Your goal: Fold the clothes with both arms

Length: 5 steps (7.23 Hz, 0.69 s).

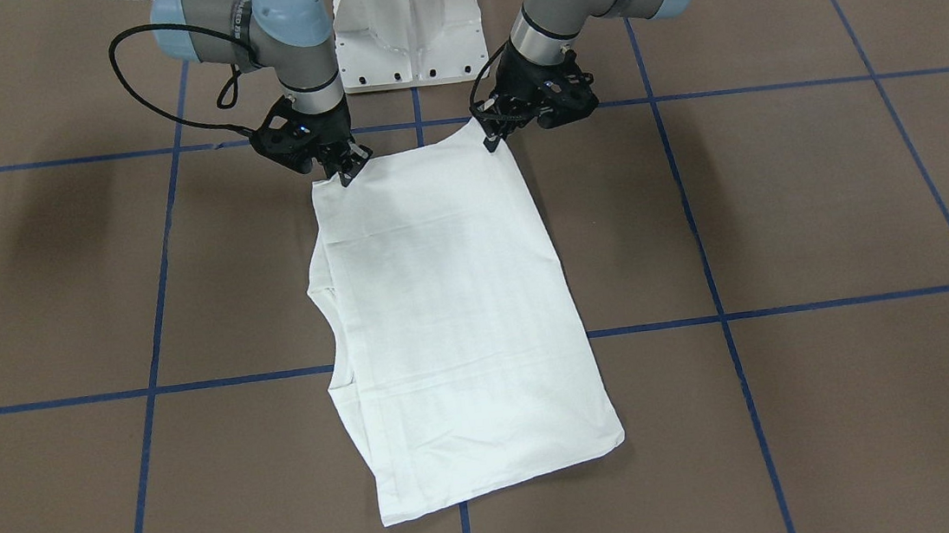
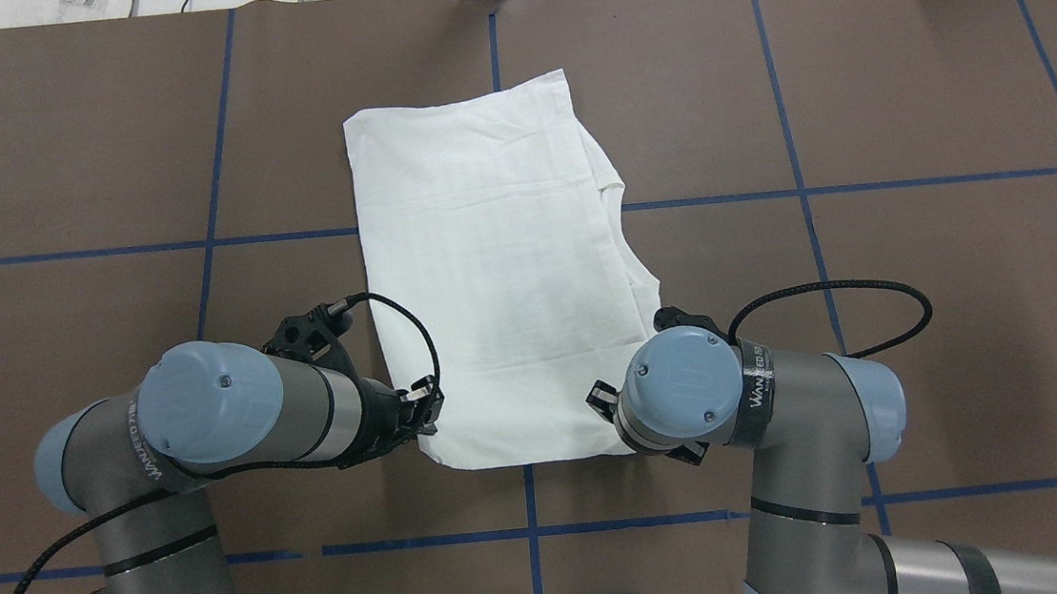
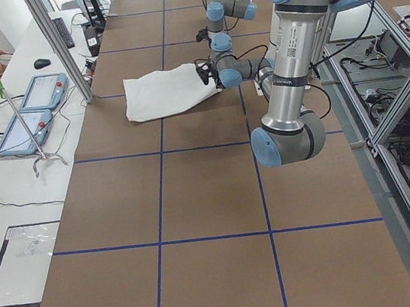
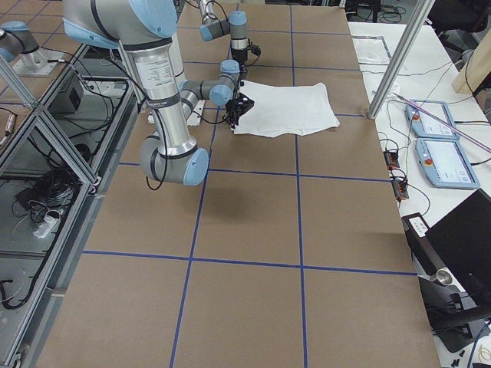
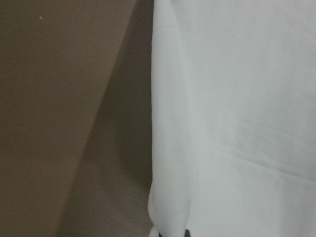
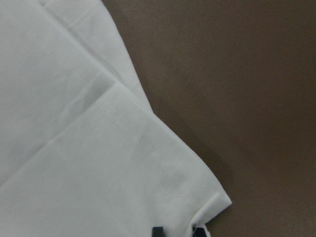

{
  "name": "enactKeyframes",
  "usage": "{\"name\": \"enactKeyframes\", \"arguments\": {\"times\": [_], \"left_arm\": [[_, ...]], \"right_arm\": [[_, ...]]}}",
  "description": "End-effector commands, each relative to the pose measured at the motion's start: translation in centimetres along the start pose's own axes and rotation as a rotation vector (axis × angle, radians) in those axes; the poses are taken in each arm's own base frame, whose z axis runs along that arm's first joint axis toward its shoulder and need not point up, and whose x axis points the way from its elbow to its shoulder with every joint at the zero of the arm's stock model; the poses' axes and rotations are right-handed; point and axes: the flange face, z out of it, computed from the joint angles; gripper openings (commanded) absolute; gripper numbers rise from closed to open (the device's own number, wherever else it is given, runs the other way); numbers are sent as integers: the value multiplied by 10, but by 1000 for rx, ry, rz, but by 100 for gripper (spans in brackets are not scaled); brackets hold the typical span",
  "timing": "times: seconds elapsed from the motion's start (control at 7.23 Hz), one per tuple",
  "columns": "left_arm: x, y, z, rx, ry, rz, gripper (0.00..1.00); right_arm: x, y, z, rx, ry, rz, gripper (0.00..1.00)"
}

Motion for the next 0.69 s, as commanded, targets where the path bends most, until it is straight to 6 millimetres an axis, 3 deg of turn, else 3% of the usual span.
{"name": "enactKeyframes", "arguments": {"times": [0.0, 0.14, 0.28, 0.41, 0.55], "left_arm": [[1, 0, 0, 2, 2, 0, 0], [0, -1, 1, 4, 1, 0, 0], [0, -1, 1, 4, 1, 1, 0], [0, -1, 1, 4, 1, 6, 0], [0, -1, 1, 4, 1, 6, 0]], "right_arm": [[1, 0, 0, 2, 4, 0, 0], [0, 1, 0, 2, 4, 0, 0], [0, 1, 0, 2, 4, 1, 54], [0, 1, 0, 2, 4, 1, 81], [0, 1, -1, 1, 2, 1, 91]]}}
